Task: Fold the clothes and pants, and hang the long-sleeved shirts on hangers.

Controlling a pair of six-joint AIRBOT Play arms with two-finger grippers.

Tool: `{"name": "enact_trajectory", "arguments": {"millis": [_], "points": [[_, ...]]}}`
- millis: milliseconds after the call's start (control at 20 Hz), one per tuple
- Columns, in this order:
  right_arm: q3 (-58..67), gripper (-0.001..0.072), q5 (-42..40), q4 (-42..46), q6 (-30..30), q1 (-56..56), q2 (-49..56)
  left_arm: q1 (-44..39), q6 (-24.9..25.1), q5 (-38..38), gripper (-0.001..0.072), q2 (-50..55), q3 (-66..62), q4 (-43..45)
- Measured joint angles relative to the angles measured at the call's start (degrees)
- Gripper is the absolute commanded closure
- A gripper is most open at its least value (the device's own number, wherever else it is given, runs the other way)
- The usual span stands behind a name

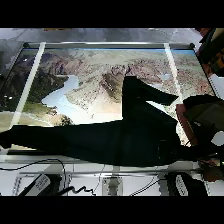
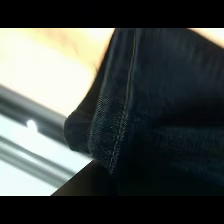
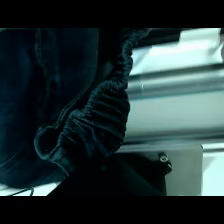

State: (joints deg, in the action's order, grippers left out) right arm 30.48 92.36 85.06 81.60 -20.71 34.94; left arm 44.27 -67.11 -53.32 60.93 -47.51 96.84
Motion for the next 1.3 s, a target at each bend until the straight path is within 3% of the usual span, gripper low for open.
{"name": "enact_trajectory", "arguments": {"millis": [350, 400, 450, 500, 550, 650, 800, 900, 1000, 1150, 1300], "points": [[-0.20, 0.0683, 0.70, 1.92, 0.00, 0.00, -0.11, 1.03, 0.07, 1.07, 0.0676, 1.64, -2.69, 0.83], [-0.17, 0.0683, 0.70, 2.16, 0.00, 0.00, -0.11, 1.38, 0.07, 0.31, 0.0610, 2.45, -1.86, 1.97], [-0.20, 0.0683, 0.74, 2.25, 0.00, 0.00, -0.11, 1.70, 0.09, -0.48, 0.0376, 3.34, -1.16, 3.41], [-0.20, 0.0681, 0.72, 2.56, 0.00, 0.00, -0.11, 1.97, 0.07, -0.92, 0.0022, 4.24, -0.63, 5.38], [-0.20, 0.0652, 0.79, 2.84, 0.00, 0.00, -0.11, 2.14, 0.04, -1.81, 0.0018, 4.98, -0.24, 6.97], [-0.20, 0.0436, 1.03, 2.62, -0.02, 0.00, -0.11, 2.32, -1.16, -2.64, 0.0018, 5.99, 0.20, 10.01], [-0.20, 0.0408, 1.03, 2.32, -0.02, 0.00, -0.11, 2.49, -3.87, -2.82, 0.0019, 6.69, 0.44, 14.01], [-0.17, 0.0286, 0.92, 2.25, -0.02, 0.00, -0.11, 2.54, -5.95, -2.71, 0.0019, 6.88, 0.52, 15.37], [0.00, 0.0034, 0.02, 1.07, -0.02, 0.00, -0.11, 2.49, -9.35, -2.21, 0.0018, 6.99, 0.55, 15.72], [1.44, 0.0022, -3.13, -2.93, -0.02, 0.00, -0.11, 1.44, -13.99, -1.44, 0.0019, 7.06, -0.20, 12.85], [3.26, 0.0031, -11.69, -5.40, 1.07, 0.00, -0.09, -1.77, -16.02, -0.76, 0.0019, 7.06, -1.81, 6.67]]}}
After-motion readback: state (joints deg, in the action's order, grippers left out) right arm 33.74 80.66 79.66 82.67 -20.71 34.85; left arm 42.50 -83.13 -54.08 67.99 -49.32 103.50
